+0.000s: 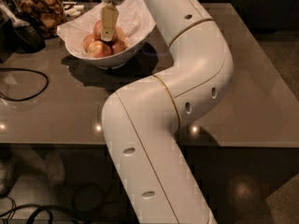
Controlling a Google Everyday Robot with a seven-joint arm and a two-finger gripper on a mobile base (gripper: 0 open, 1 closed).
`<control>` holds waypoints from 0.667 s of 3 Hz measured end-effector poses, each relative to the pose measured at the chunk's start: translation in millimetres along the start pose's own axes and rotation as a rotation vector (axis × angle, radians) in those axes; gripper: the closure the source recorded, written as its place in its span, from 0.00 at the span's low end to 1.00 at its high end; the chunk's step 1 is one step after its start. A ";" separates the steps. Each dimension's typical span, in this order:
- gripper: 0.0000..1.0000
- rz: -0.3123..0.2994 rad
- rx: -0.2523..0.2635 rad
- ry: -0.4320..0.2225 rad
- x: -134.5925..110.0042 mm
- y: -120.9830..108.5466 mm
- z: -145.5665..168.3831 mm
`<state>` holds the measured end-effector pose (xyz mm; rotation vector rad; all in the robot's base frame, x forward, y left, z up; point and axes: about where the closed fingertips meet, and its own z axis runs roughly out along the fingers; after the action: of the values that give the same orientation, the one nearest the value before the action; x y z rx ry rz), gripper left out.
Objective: Pick apple from white bowl
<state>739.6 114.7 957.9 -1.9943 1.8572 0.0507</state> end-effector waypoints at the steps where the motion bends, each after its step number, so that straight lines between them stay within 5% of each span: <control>1: 0.26 -0.027 0.006 0.016 -5.2 -0.1 -1.1; 2: 0.25 -0.047 0.015 0.031 -8.5 -0.7 -3.3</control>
Offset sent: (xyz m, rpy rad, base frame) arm 0.1554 -0.0004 0.1479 -0.1394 0.0724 0.0628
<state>738.4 121.7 963.6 -2.0381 1.8237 -0.0075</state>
